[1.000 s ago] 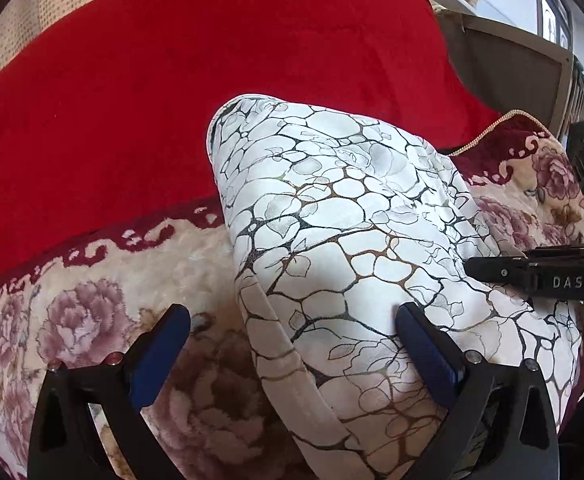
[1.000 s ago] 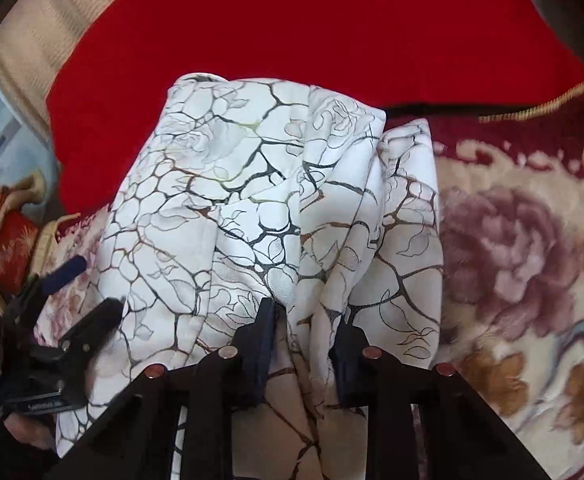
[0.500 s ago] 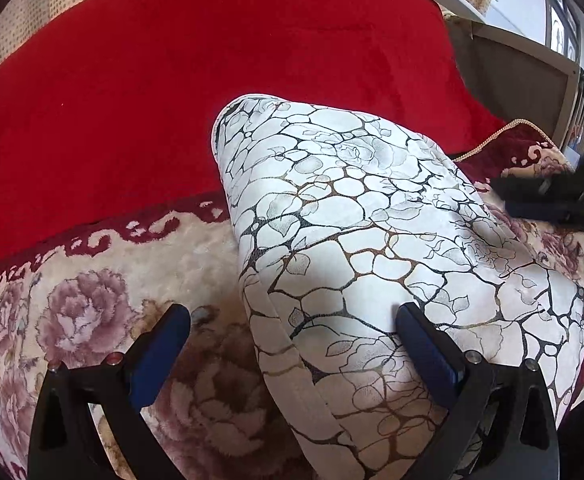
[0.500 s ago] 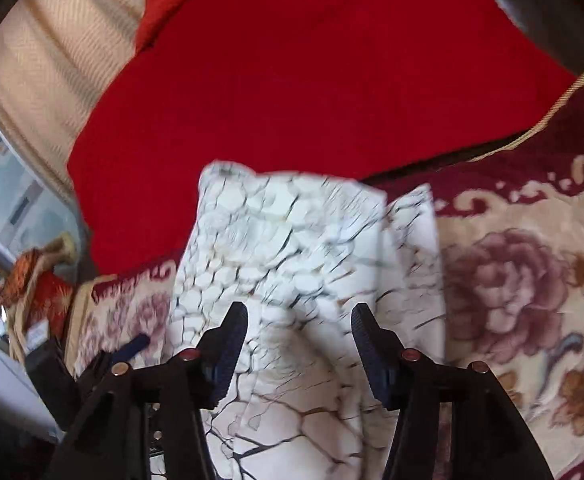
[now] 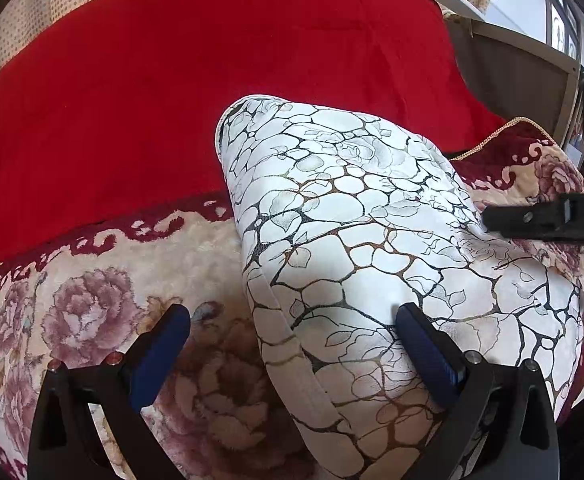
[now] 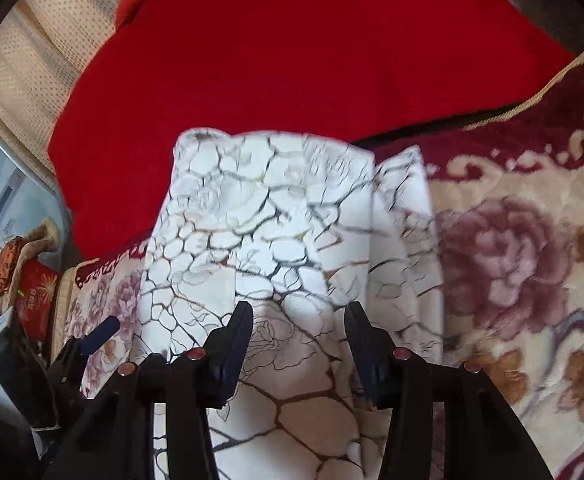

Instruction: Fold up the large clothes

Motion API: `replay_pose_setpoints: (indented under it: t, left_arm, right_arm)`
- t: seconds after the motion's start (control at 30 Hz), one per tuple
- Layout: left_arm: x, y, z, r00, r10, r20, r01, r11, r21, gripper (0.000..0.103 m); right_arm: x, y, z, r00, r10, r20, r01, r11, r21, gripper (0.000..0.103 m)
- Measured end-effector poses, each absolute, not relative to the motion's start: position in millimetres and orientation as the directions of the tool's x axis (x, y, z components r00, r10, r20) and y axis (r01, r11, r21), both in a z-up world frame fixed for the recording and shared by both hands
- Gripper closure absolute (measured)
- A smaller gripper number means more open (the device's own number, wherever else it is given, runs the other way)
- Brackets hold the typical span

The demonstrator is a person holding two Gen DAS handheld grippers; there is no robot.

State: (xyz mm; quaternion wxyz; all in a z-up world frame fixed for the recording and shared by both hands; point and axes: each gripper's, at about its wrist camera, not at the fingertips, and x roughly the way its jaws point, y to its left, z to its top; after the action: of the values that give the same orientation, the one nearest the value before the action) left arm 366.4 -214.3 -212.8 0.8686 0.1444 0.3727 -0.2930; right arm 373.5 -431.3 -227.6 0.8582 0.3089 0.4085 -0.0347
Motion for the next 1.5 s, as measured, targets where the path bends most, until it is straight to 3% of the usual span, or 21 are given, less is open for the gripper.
replay_pose_setpoints:
  t: [0.1, 0.23, 0.7, 0.97, 1.13, 1.3, 1.5]
  left_arm:
    - [365, -216, -212, 0.55, -0.4, -0.733, 0.616, 0.787, 0.033, 0.001]
    - [366, -218, -214, 0.545, -0.398, -0.738, 0.62, 0.784, 0.036, 0.001]
    - [369, -216, -204, 0.55, -0.403, -0.731, 0.608, 0.794, 0.02, 0.001]
    - [405, -193, -174, 0.69, -0.321, -0.649, 0.45, 0.892, 0.037, 0.001]
    - [426, -212, -198, 0.633, -0.269, -0.726, 0.472, 0.878, 0.087, 0.001]
    - [428, -219, -204, 0.63, -0.274, -0.727, 0.503, 0.857, 0.112, 0.001]
    - [422, -208, -196, 0.625, -0.281, -0.728, 0.51, 0.853, 0.11, 0.001]
  right_arm:
    - [372, -432, -223, 0.657, 0.172, -0.734, 0.317, 0.82, 0.476, 0.051]
    - [395, -424, -264, 0.563, 0.245, -0.79, 0.339, 0.803, 0.49, 0.051]
    - [368, -443, -257, 0.629, 0.31, -0.713, 0.299, 0.75, 0.59, 0.051]
    - [374, -470, -207, 0.727, 0.251, -0.639, 0.278, 0.743, 0.609, 0.049]
    - [440, -466, -208, 0.669, 0.257, -0.698, 0.292, 0.773, 0.564, 0.049]
    - [490, -473, -262, 0.534, 0.277, -0.799, 0.383, 0.763, 0.521, 0.046]
    - [447, -489, -243, 0.603, 0.303, -0.738, 0.372, 0.711, 0.596, 0.046]
